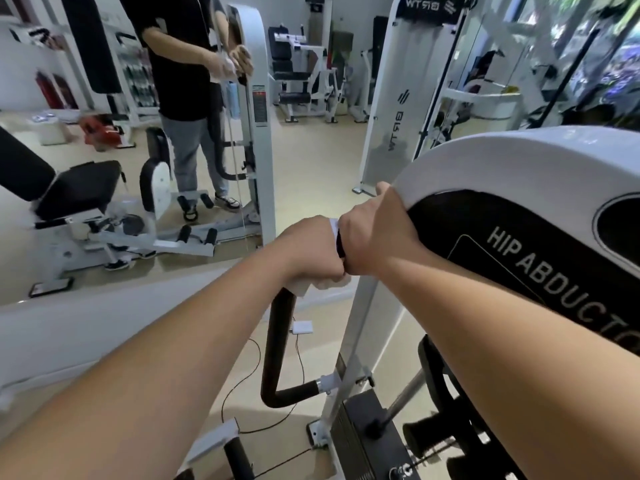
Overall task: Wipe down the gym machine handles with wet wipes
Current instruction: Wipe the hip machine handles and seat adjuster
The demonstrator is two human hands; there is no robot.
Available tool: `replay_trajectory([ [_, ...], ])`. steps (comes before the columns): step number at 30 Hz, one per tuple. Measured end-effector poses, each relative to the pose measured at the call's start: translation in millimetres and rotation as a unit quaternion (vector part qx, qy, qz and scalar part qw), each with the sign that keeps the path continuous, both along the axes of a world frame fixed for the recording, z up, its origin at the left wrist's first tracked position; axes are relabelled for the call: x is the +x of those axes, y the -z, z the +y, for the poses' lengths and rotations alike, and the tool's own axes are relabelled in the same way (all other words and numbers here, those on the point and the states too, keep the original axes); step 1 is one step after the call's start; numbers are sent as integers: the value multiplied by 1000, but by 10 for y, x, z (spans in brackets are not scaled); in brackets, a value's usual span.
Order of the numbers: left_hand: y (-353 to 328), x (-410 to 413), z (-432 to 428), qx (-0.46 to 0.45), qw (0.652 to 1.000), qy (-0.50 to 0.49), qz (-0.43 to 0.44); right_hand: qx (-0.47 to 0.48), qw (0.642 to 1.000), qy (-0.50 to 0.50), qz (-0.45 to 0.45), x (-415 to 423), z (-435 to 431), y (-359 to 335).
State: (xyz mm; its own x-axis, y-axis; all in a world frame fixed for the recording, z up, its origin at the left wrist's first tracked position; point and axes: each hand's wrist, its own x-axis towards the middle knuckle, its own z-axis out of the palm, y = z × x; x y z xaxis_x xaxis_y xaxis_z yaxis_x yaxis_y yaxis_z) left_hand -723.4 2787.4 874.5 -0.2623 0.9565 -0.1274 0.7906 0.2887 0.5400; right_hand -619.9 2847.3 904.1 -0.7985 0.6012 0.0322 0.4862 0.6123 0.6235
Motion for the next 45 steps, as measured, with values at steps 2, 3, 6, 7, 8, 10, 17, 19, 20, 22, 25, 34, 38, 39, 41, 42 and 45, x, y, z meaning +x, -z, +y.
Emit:
replay_trajectory([
  [2, -19, -77, 44, -33, 991, 2, -130, 1, 1000, 5, 1, -19, -7, -1],
  [3, -19, -63, 43, -17, 994, -15, -107, -3, 1000, 13, -10, -34, -4, 4],
  [6, 333, 168, -60, 124, 975, -143, 116, -13, 1000, 18, -13, -47, 20, 11],
  [7, 470, 251, -117, 167, 956, -181, 160, -20, 1000, 12, -2, -34, 29, 3],
  [8, 584, 288, -142, 193, 939, -204, 196, -23, 1000, 5, 7, -16, 33, -4],
  [10, 701, 237, -117, 200, 922, -217, 251, -20, 1000, 11, -2, -3, 14, -22],
  [17, 371, 34, -180, 176, 970, -108, 129, 103, 959, 141, -224, -48, -17, -185],
  [19, 287, -48, -167, 118, 989, -86, 33, 157, 945, 132, -255, 47, -48, -216],
  [20, 237, -91, -158, 96, 992, -73, -47, 165, 948, 130, -238, 82, -60, -206],
  [22, 139, -146, -172, 52, 981, -33, -185, 158, 963, 125, -177, 77, -80, -149],
  [25, 43, -183, -148, -15, 973, 19, -232, 144, 978, 86, -121, 40, -76, -107],
  [34, 820, 455, 10, 203, 856, -110, 462, 204, 964, 108, -134, 44, 26, 40],
  [38, 520, 311, -22, 170, 887, -72, 423, 191, 968, 88, -137, 52, 26, 30],
  [39, 389, 240, 8, 155, 913, -52, 374, 184, 970, 85, -135, 51, 14, 9],
  [41, 159, 88, 73, 97, 979, -14, 180, 178, 970, 86, -142, 48, 12, 1],
  [42, 58, 10, 97, 48, 998, -2, 49, 180, 969, 89, -146, 45, 17, 6],
  [45, -190, -108, 62, -97, 964, 11, -248, 193, 966, 97, -145, 43, 8, 17],
])
